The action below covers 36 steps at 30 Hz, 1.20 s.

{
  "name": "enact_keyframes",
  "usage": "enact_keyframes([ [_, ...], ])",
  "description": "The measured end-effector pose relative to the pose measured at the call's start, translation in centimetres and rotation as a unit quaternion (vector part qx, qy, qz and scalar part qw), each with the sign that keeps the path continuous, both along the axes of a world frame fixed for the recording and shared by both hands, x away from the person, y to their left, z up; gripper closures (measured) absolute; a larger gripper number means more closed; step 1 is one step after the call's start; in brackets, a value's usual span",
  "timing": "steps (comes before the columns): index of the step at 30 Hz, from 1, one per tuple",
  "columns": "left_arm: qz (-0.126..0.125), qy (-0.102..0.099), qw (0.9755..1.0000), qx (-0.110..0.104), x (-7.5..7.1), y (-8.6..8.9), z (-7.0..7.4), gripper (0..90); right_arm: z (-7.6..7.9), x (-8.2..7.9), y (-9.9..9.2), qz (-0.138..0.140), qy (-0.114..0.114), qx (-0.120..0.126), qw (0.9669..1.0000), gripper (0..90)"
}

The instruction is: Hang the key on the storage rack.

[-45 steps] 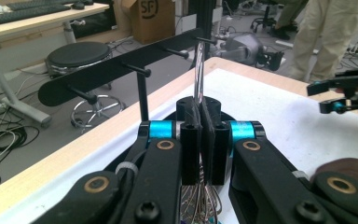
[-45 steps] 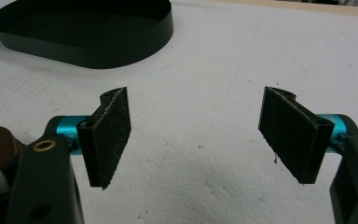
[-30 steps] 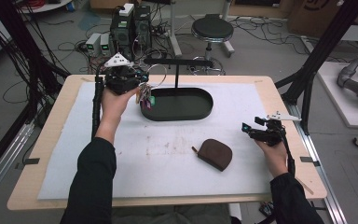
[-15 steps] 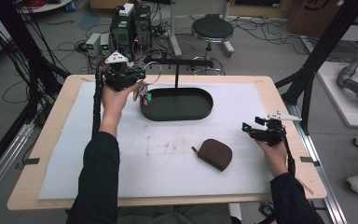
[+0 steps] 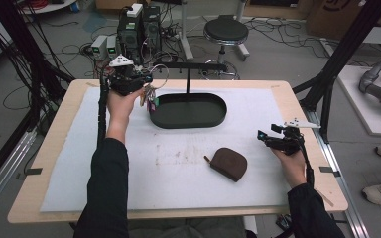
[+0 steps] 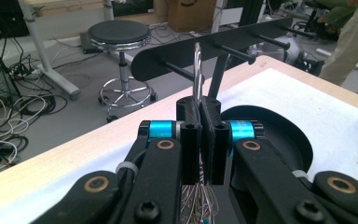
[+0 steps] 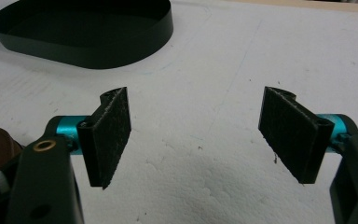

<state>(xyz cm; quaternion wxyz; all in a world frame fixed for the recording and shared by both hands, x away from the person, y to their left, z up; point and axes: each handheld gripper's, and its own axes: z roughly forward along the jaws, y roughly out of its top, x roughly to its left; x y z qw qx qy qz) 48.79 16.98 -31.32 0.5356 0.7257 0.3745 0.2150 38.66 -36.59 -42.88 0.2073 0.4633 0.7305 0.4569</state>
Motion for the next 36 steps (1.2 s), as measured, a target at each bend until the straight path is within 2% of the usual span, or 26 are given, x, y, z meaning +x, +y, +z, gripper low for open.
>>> enact_keyframes([
  [14,0.010,0.010,0.9999,0.002,0.5,0.0,-0.7,86.7,0.0,0.0,-0.1,0.000,-0.001,-0.001,1.0000,25.6],
  [28,0.031,0.020,0.9993,-0.005,0.7,0.3,-1.6,85.9,0.0,0.1,-0.1,0.001,-0.001,0.000,1.0000,25.6],
  [32,0.036,0.019,0.9992,0.000,0.6,0.4,-1.8,82.7,0.0,0.1,-0.1,0.001,0.001,0.001,1.0000,25.6],
  [36,0.042,0.014,0.9990,-0.008,0.3,0.7,-1.7,78.6,-0.1,0.1,-0.1,0.001,0.002,0.002,1.0000,25.6],
])
